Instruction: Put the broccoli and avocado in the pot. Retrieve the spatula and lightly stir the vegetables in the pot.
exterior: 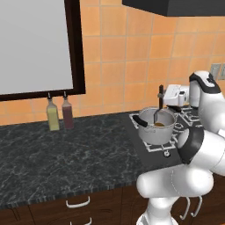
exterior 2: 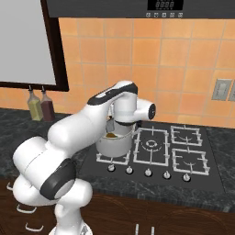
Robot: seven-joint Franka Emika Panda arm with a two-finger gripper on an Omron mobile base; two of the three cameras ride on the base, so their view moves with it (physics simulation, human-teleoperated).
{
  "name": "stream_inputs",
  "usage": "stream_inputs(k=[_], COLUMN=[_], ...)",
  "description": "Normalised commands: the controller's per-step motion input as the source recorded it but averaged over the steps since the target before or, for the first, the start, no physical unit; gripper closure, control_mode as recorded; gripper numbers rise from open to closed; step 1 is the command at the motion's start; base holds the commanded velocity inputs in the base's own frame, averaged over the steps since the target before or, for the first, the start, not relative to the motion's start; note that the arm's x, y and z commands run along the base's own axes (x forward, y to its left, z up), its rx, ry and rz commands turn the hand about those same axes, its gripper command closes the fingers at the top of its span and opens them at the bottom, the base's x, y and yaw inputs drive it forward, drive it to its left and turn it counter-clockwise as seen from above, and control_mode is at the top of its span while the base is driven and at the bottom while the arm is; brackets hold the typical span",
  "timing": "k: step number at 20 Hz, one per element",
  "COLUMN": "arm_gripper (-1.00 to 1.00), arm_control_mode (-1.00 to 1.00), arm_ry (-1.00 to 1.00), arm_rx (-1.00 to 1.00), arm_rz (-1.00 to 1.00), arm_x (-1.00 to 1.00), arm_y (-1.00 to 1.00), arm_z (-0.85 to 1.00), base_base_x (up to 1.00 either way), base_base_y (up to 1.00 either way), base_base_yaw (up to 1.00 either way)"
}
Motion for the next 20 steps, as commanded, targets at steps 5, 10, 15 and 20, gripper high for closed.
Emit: stream_inputs(k=[5,10,15,20], arm_gripper=[1.0,1.0,1.0,1.0], arm_control_mode=[-1.0,-1.0,-1.0,-1.0], arm_ry=[0.0,-0.01,-0.09,-0.02], arm_rx=[0.0,-0.03,0.0,0.0], arm_rz=[0.0,0.0,0.0,0.0], arm_x=[0.1,0.0,0.0,-0.04], arm_y=[-0.01,-0.14,-0.45,-0.28], arm_z=[-0.25,-0.08,0.02,0.32], base_base_x=[0.0,0.0,0.0,0.0], base_base_y=[0.0,0.0,0.0,0.0], base_base_yaw=[0.0,0.0,0.0,0.0])
